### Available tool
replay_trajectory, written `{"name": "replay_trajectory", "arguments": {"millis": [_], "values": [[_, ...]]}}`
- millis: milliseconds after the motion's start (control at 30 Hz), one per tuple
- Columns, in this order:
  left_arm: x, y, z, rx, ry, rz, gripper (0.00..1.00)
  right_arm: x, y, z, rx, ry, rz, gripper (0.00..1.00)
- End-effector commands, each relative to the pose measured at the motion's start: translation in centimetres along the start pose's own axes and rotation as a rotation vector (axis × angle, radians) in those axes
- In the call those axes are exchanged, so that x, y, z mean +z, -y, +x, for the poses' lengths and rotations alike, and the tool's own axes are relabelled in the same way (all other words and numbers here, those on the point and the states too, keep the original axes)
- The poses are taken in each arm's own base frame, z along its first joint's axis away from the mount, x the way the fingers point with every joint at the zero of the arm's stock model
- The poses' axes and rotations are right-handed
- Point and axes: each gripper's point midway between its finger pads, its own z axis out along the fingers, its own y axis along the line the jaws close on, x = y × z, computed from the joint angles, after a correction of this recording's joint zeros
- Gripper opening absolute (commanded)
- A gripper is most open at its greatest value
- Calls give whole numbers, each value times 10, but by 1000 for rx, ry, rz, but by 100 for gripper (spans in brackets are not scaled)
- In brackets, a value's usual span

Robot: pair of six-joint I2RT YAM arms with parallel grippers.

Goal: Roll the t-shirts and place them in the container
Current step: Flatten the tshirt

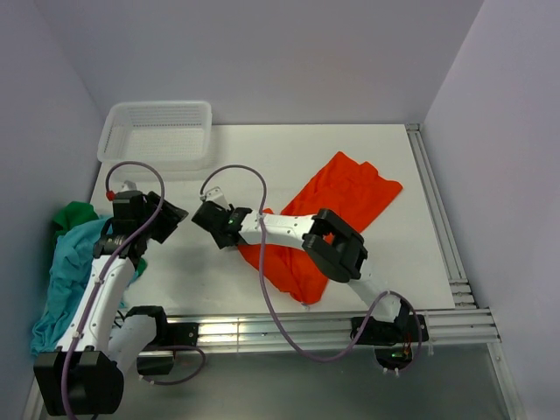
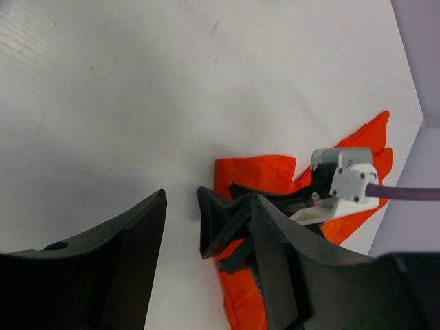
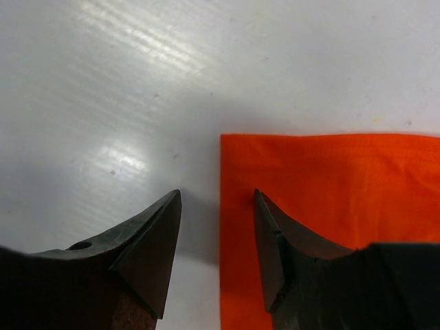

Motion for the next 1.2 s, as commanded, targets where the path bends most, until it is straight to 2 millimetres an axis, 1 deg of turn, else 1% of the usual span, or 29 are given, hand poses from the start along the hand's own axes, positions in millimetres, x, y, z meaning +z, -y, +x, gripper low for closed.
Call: {"name": "replay_trajectory", "arguments": {"millis": [0,167,200,233,300,367,400,433,467,533,567,600,633,667,700,733,767,800,833,867,900,933,967,1000,1033,1067,1100,1133,1167], "values": [[-9,16,-11,44,30,58,58,1,17,-24,40,36,57,52],[-12,15,-15,53,52,49,59,8,22,-25,41,29,73,47],[-12,15,-15,58,51,48,58,13,22,-21,36,16,81,45],[-13,15,-15,61,52,49,58,14,23,-21,34,13,81,39],[-12,15,-14,66,47,48,57,20,18,-16,19,-3,51,36],[-12,14,-14,67,44,42,57,23,17,-9,11,-19,41,28],[-12,15,-13,71,39,50,57,24,17,-7,8,-25,42,22],[-12,15,-12,71,33,50,57,23,19,-7,9,-28,48,7],[-12,16,-11,72,26,56,57,22,21,-3,15,-36,56,0],[-12,19,-9,76,8,70,56,7,24,-16,38,12,44,0],[-11,19,-8,75,1,70,56,2,29,-8,31,7,44,0],[-12,21,-9,74,3,74,56,-21,31,-31,66,77,12,0],[-12,23,-7,75,-4,85,56,-33,36,-36,77,101,10,0],[-12,23,-5,77,-11,93,56,-42,44,-30,73,102,20,0],[-11,27,-6,85,-9,116,55,-76,51,-51,106,176,-7,0],[-11,28,-4,88,-13,127,54,-92,58,-55,121,208,-7,0],[-10,28,2,92,-39,148,53,-99,67,-42,116,200,-1,0],[-10,30,3,92,-44,164,53,-137,77,-60,162,288,-44,0],[-9,34,3,88,-44,183,53,-153,83,-59,177,316,-59,0],[-8,34,9,84,-66,202,53,-157,90,-40,170,301,-73,0],[-7,34,11,75,-72,208,53,-196,102,-52,218,390,-124,0],[-6,37,9,74,-66,224,53,-210,109,-47,230,414,-136,0],[-2,38,15,76,-85,226,53,-215,118,-32,236,411,-138,0],[-1,41,17,75,-94,231,54,-253,137,-34,283,489,-166,0],[0,46,18,81,-92,240,54,-269,150,-30,313,523,-165,0],[2,55,29,103,-121,250,55,-277,162,-16,327,529,-154,0],[5,59,29,103,-102,234,55,-312,180,-17,375,621,-189,0],[4,72,30,117,-96,256,56,-326,191,-13,397,654,-194,0],[7,83,49,149,-142,271,56,-340,201,-10,425,682,-199,0]]}}
